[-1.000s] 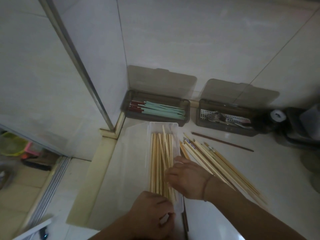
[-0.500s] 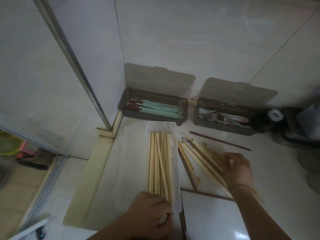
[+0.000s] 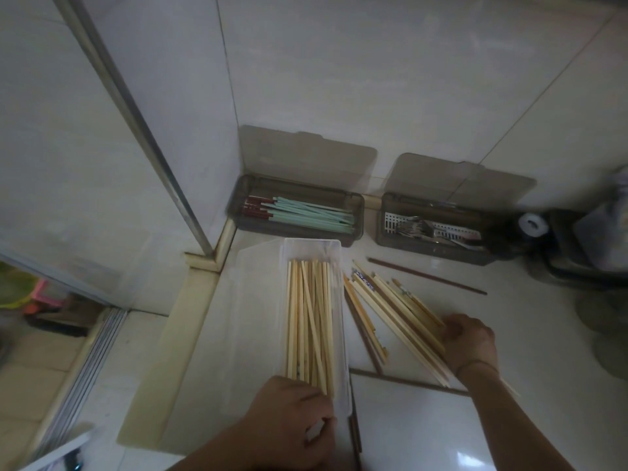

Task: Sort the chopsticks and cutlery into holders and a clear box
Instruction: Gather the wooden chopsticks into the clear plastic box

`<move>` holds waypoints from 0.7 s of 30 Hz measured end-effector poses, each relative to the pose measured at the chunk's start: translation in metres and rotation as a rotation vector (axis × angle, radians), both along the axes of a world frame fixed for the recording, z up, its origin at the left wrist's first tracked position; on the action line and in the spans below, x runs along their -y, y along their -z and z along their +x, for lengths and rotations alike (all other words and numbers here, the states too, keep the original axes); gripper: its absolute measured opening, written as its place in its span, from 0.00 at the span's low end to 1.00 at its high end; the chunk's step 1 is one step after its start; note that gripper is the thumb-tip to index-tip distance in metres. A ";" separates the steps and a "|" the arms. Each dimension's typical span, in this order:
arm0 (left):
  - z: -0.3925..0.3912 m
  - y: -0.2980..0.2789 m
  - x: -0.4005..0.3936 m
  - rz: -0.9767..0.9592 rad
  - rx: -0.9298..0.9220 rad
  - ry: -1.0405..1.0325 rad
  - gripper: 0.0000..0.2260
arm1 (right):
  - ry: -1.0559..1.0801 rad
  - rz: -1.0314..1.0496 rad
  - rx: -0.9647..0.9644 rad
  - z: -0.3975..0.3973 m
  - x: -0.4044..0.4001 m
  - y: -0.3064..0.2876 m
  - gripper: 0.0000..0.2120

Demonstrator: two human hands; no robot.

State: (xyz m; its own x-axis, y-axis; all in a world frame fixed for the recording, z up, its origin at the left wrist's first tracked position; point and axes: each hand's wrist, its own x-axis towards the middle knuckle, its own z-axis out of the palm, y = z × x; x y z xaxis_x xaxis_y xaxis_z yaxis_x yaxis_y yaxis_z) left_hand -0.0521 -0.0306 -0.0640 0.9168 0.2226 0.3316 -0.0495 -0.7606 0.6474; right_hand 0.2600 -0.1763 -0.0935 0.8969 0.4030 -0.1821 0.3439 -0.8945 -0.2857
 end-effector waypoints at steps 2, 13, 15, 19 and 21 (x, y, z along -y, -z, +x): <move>0.000 -0.001 0.000 -0.001 0.000 0.000 0.08 | 0.004 -0.023 -0.035 0.001 -0.002 -0.008 0.09; 0.000 -0.002 -0.001 -0.004 0.002 0.009 0.07 | -0.870 0.742 0.495 -0.071 -0.071 -0.078 0.07; 0.000 -0.002 -0.001 0.000 -0.003 0.015 0.07 | -1.045 0.693 0.457 -0.090 -0.077 -0.067 0.07; 0.000 -0.003 -0.001 0.017 0.006 -0.002 0.08 | -1.222 0.471 0.393 -0.112 -0.076 -0.048 0.06; 0.000 -0.002 -0.001 0.020 0.013 -0.012 0.09 | -1.182 0.350 0.355 -0.120 -0.075 -0.045 0.09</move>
